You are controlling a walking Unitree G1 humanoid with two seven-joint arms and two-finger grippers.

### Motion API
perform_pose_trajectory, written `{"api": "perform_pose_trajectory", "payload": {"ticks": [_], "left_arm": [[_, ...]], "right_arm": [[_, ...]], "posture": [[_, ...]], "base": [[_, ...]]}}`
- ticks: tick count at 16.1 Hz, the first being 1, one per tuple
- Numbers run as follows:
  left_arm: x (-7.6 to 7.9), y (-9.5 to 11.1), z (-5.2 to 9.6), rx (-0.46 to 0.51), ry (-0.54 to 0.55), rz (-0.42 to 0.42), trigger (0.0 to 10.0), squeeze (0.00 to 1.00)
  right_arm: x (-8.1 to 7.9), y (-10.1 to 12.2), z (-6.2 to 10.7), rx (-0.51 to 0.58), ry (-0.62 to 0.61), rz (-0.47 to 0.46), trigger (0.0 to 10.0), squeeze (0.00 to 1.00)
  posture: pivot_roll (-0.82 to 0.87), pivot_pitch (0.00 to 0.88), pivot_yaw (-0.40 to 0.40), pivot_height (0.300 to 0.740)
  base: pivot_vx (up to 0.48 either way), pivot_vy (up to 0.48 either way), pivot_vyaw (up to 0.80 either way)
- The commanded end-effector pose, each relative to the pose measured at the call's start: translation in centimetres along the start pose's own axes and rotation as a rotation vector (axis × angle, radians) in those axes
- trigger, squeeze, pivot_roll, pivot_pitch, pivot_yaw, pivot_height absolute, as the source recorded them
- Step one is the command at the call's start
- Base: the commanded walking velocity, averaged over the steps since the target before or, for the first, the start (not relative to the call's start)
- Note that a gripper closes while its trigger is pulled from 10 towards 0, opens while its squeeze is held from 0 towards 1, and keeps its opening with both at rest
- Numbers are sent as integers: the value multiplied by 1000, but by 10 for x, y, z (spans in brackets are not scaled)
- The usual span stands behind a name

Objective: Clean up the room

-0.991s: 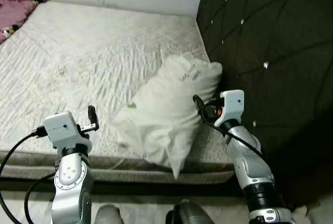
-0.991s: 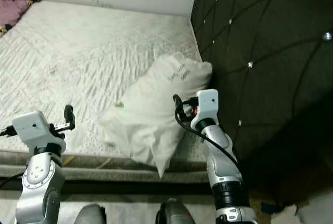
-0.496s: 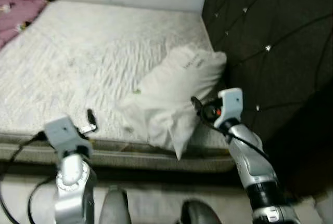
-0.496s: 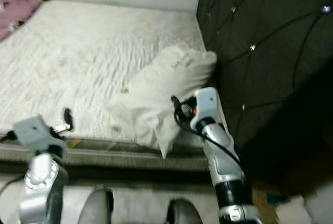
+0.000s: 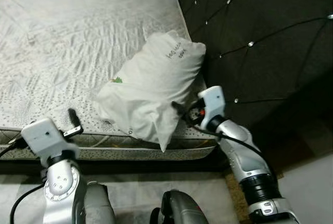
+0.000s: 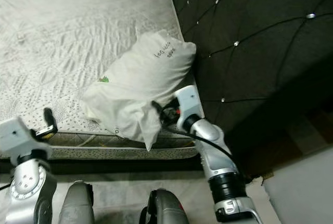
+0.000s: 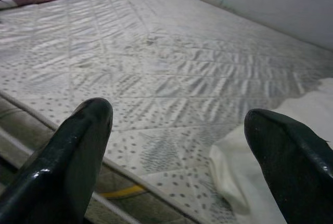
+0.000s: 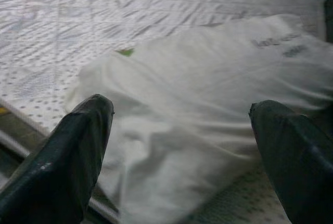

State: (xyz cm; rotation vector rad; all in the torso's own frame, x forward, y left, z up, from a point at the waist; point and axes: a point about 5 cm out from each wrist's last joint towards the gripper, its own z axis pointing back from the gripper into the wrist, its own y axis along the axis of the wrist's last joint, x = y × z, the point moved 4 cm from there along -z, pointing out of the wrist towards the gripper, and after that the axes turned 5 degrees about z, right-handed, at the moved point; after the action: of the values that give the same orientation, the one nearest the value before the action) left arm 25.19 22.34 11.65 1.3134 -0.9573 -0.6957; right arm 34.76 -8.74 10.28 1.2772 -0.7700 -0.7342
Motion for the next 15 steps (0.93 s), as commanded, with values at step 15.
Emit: {"api": "perform_pose_trajectory", "payload": {"ticks": [15], "left_arm": [[56,-7,-29,-76,-281,-36,10000,0]], "right_arm": [[13,4,23,96,-258,-154,10000,0]], "posture": [[18,88,53,675]], "base": [[0,0,0]]}}
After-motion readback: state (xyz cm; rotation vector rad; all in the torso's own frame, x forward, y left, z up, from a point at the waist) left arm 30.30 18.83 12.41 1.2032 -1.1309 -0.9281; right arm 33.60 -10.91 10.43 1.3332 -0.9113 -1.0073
